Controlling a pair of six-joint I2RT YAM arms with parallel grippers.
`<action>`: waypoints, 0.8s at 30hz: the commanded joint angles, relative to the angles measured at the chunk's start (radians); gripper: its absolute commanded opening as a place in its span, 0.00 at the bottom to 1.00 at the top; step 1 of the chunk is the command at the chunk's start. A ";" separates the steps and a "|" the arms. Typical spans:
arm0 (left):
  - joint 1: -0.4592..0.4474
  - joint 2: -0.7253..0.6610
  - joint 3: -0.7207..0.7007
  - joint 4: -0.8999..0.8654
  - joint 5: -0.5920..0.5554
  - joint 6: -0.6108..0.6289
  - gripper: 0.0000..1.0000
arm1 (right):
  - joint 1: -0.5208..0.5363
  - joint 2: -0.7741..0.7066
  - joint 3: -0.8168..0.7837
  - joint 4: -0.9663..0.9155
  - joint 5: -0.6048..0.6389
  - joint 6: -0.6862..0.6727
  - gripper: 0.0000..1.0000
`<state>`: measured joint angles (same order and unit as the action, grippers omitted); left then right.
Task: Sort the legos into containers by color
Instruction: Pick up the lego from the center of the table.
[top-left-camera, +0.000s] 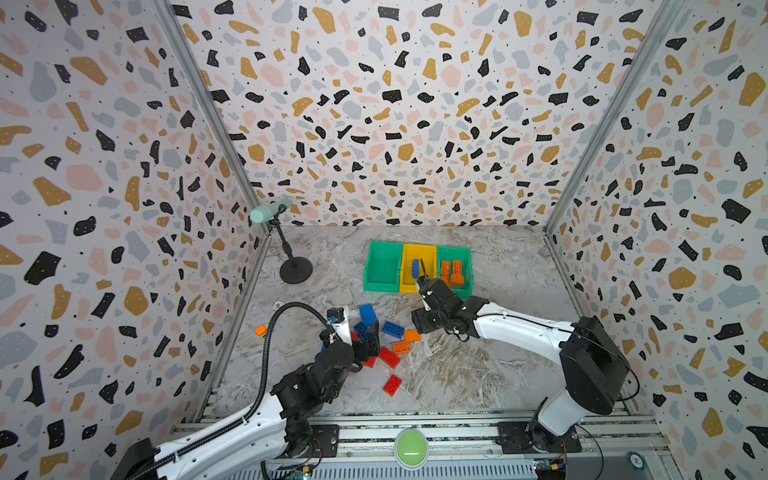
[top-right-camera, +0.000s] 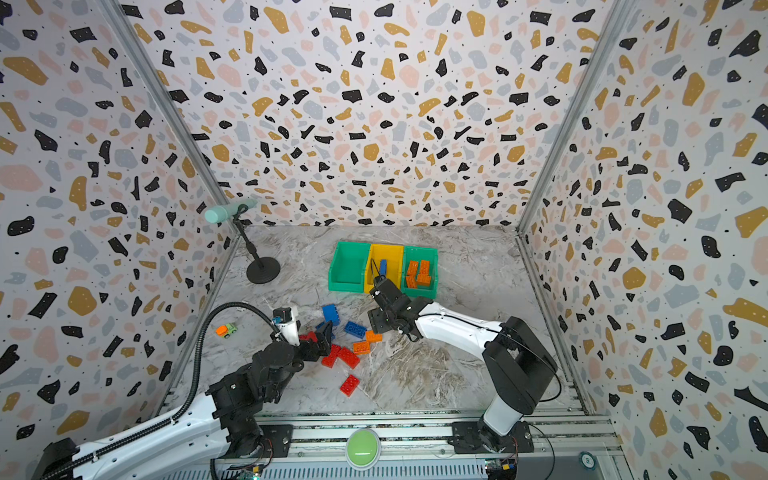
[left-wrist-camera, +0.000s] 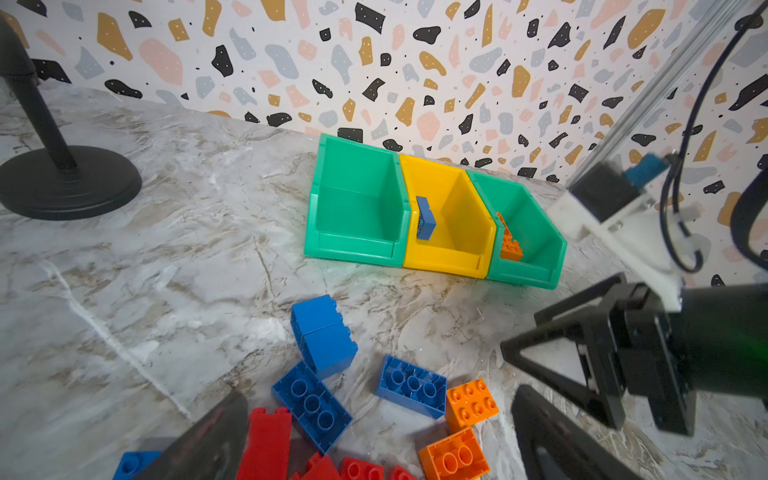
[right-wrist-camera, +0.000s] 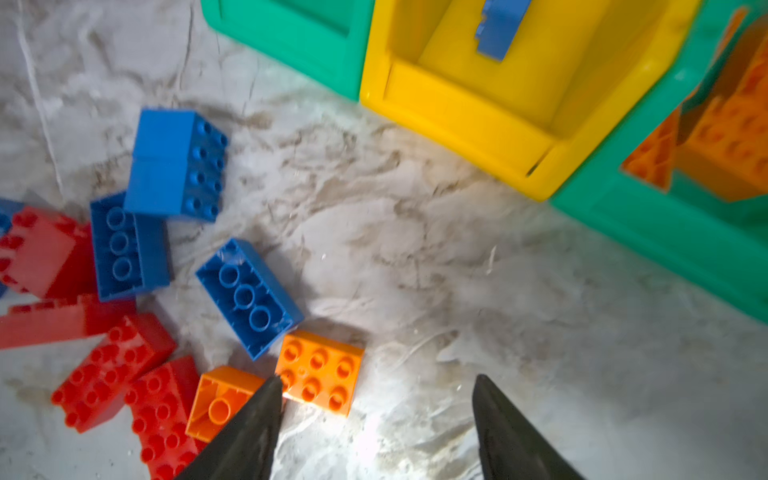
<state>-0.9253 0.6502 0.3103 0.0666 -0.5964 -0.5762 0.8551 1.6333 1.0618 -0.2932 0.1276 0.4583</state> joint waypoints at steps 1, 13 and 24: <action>0.006 -0.033 -0.019 0.007 -0.022 -0.027 1.00 | 0.032 0.010 0.001 0.004 0.028 0.089 0.73; 0.005 -0.063 -0.026 -0.029 -0.030 -0.026 1.00 | 0.079 0.119 0.029 0.021 -0.007 0.118 0.73; 0.005 -0.071 -0.033 -0.025 -0.051 -0.019 1.00 | 0.081 0.178 0.063 0.016 -0.003 0.108 0.73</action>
<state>-0.9253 0.5819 0.2871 0.0231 -0.6186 -0.5964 0.9337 1.8088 1.0912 -0.2581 0.1200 0.5640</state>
